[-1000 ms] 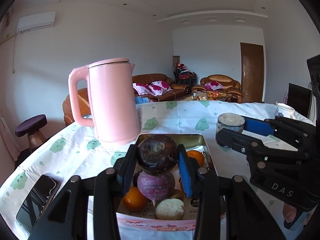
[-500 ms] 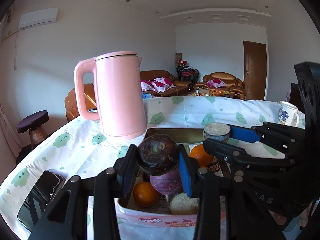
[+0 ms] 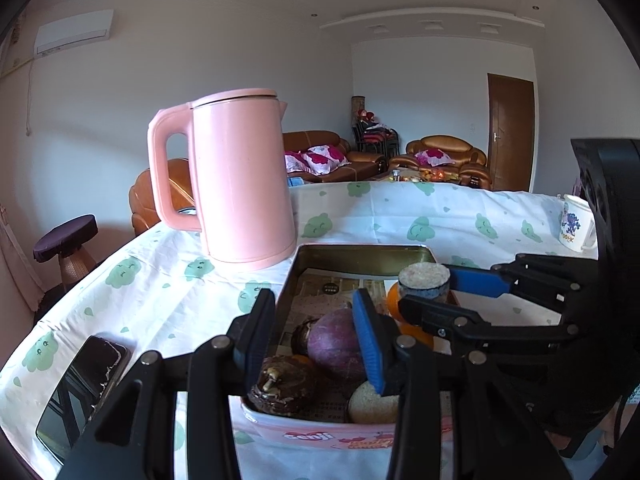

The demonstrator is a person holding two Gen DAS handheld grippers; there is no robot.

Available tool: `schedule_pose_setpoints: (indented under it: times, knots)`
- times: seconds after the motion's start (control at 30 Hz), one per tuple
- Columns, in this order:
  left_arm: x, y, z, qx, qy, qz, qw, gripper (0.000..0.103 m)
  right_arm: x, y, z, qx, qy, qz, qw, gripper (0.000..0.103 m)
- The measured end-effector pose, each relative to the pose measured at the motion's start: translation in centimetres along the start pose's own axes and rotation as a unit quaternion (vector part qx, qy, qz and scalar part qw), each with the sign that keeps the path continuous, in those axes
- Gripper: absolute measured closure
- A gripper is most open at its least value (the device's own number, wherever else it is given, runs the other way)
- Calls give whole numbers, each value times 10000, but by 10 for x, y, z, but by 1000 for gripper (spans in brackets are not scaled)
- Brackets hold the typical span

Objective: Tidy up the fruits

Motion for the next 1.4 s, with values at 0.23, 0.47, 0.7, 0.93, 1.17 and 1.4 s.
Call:
schedule_pose_setpoints:
  times: [0.23, 0.47, 0.7, 0.93, 1.17, 1.4]
  knots:
    - [3, 0, 0, 6, 83, -52, 10000, 49, -2, -3, 3, 200, 62, 102, 9997, 61]
    - [11, 1, -6, -82, 185, -143, 9997, 30, -7, -3, -3, 123, 6, 235, 9996, 49]
    - [14, 7, -22, -333, 245, -200, 9989, 8, 2, -6, -16, -4, 30, 114, 9999, 41]
    - [16, 14, -33, -465, 268, -265, 9982, 5, -9, -5, -41, -234, -187, 240, 9993, 41]
    - [11, 17, -38, -494, 242, -239, 9982, 5, -31, -4, -72, -508, -425, 574, 9962, 40]
    - [2, 21, -45, -560, 227, -158, 9980, 4, -42, -4, -94, -699, -662, 755, 9925, 39]
Point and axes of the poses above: each gripper's, at about its wrist camera, not at the fingertips, and z roughly the way its jaws point, x to its left, y to its top, the point moved 3 cm from there along z, roughly the way its jaws point, and after that the axes turned 9 degrees about z, right-handed, at the moved point
